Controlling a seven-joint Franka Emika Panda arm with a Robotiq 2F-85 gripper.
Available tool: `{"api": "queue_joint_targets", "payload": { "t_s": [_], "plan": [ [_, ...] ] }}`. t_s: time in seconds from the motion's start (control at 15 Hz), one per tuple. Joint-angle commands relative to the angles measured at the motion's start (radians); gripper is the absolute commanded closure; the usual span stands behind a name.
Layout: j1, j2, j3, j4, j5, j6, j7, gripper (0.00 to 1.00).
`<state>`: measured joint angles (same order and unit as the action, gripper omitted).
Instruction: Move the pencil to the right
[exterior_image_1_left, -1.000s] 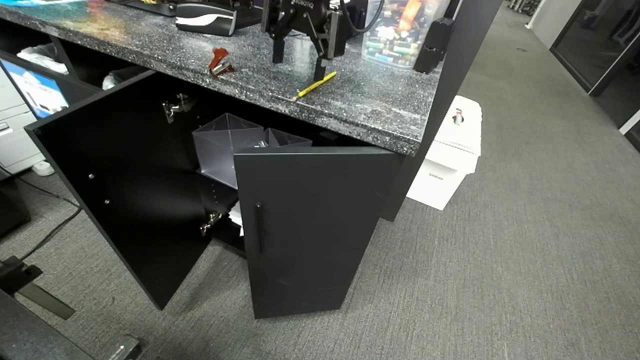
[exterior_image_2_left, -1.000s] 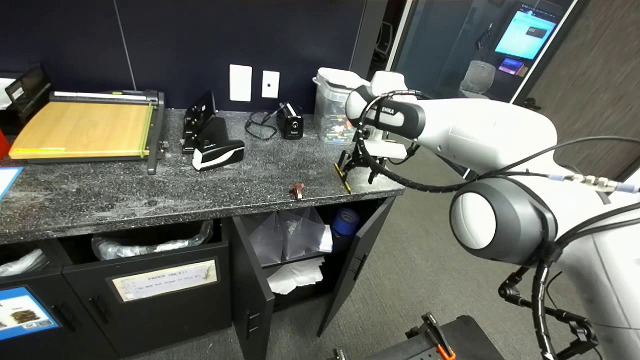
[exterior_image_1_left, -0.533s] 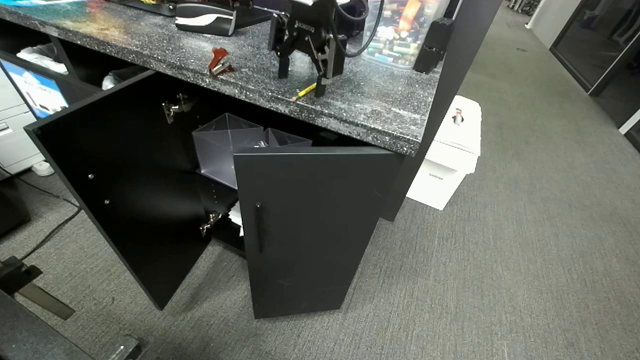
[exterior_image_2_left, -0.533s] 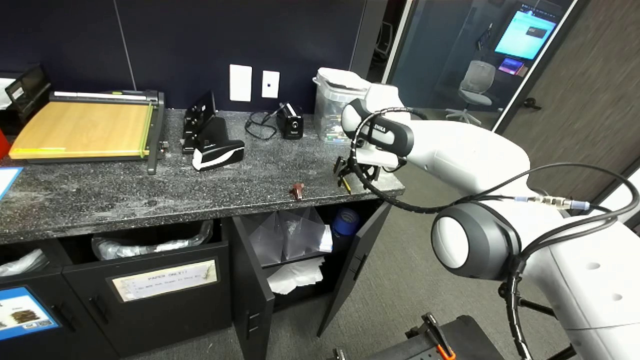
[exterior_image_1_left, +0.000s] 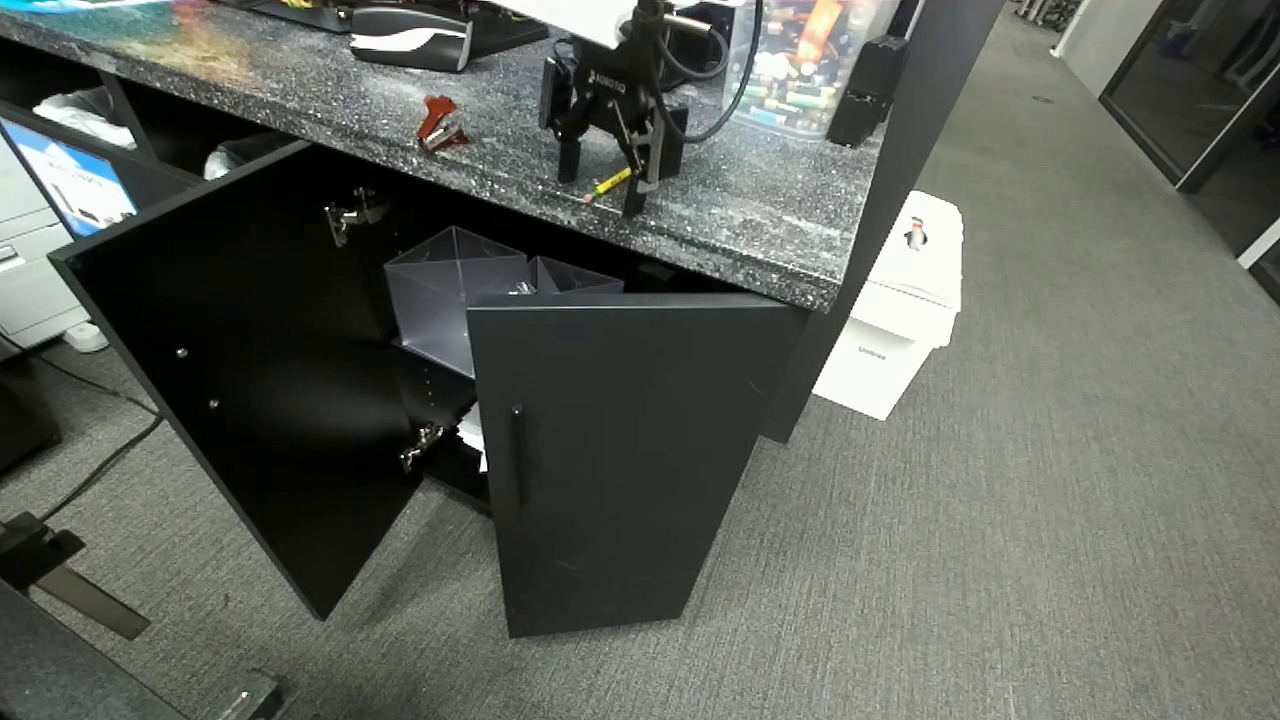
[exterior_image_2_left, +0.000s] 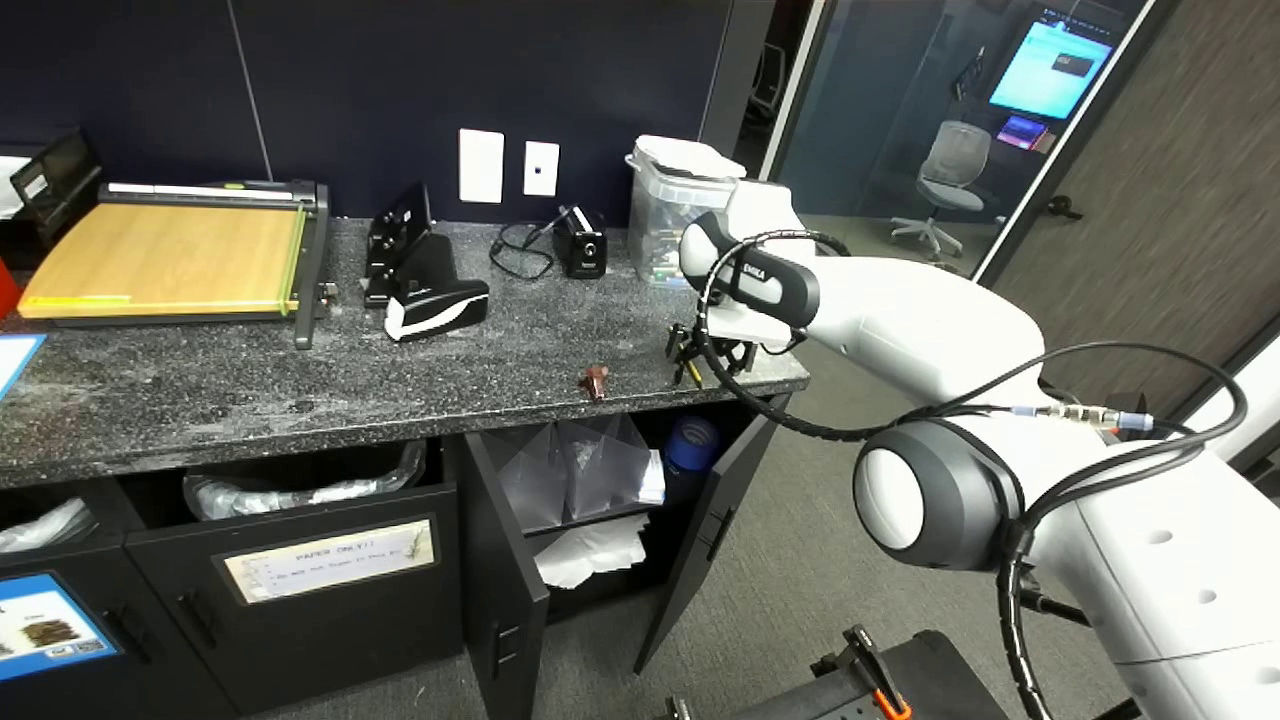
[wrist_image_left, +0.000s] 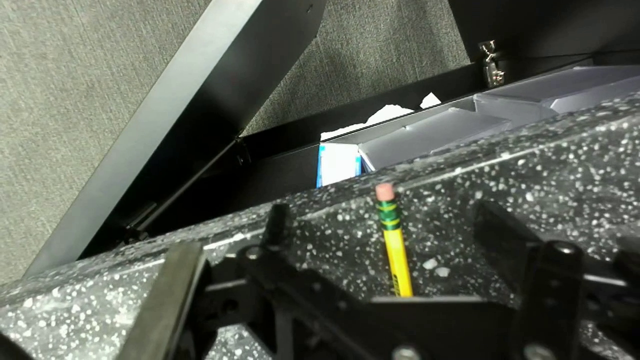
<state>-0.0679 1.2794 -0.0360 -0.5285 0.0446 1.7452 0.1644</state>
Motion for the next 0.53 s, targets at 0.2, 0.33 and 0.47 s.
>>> {"api": "queue_joint_targets", "payload": {
  "t_s": [0.2, 0.33, 0.47],
  "plan": [
    [0.0, 0.03, 0.003, 0.056, 0.006, 0.002, 0.031, 0.6],
    [0.002, 0.031, -0.001, 0.057, 0.003, 0.006, 0.042, 0.75],
    [0.003, 0.031, -0.007, 0.055, -0.003, 0.005, 0.055, 0.91]
  ]
}}
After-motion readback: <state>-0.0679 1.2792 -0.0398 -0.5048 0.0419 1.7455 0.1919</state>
